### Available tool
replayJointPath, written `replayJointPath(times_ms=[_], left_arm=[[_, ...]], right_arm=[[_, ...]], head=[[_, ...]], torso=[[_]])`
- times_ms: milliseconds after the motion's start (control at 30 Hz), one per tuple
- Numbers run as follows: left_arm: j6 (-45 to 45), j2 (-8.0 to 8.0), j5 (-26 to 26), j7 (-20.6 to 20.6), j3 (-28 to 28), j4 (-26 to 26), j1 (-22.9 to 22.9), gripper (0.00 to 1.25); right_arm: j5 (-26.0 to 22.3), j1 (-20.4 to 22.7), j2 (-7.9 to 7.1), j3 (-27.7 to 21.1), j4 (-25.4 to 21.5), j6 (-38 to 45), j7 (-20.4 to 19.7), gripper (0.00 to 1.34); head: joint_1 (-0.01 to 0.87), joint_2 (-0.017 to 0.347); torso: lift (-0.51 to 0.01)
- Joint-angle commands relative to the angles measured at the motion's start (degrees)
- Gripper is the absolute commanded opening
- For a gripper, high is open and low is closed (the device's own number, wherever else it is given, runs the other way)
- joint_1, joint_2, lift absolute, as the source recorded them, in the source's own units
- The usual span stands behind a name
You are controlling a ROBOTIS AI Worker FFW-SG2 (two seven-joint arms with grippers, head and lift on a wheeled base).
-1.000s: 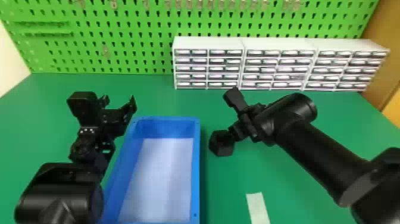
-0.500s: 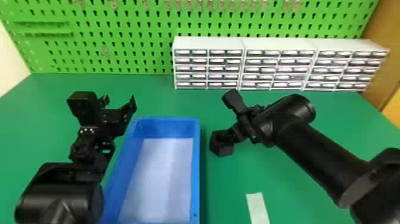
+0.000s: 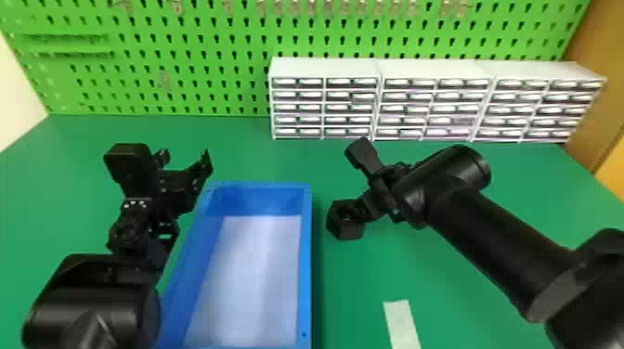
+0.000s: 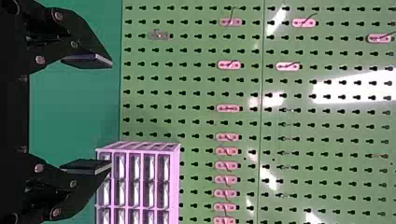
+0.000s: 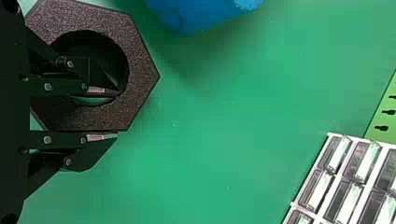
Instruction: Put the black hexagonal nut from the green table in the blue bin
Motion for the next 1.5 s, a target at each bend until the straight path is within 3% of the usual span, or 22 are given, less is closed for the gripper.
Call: replayJointPath(times_ms=[0, 400, 833, 1467], left_arm=[[0.0, 0.00, -0.1, 0.0, 0.1, 0.0, 0.0, 0.76], [0.0, 0.09, -0.1, 0.0, 0.1, 0.0, 0.2, 0.76], [0.0, 0.09, 0.0, 0.0, 0.2, 0.0, 0.4, 0.76], [0.0, 0.09, 0.1, 0.0, 0.2, -0.1, 0.6, 0.76]], right_arm=[[0.1, 0.0, 0.00, 0.4, 0.0, 0.3, 0.0, 0.31], [1.2, -0.1, -0.09, -0.2, -1.1, 2.1, 0.3, 0.31], [11.3, 0.3, -0.53, -8.1, -9.1, 8.5, 6.3, 0.31], [22.6, 0.1, -1.23, -14.7, -21.3, 16.8, 15.1, 0.30]], head=[[0.686, 0.051], [0.686, 0.051], [0.686, 0.051], [0.686, 0.051]], torso=[[-0.096], [-0.096], [-0.096], [-0.096]])
